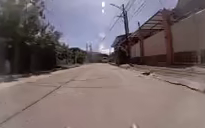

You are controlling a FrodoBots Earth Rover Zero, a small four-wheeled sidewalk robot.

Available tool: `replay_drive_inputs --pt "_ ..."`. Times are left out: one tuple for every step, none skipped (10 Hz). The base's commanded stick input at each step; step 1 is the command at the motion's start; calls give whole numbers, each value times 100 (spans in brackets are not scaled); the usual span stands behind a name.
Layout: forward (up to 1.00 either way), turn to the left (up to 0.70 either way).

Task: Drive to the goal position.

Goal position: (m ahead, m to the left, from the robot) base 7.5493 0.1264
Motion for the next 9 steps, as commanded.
replay_drive_inputs --pt "100 0" --pt "100 0" --pt "100 0" --pt "100 0" --pt "100 0" --pt "100 0" --pt "100 0" --pt "100 0" --pt "100 0"
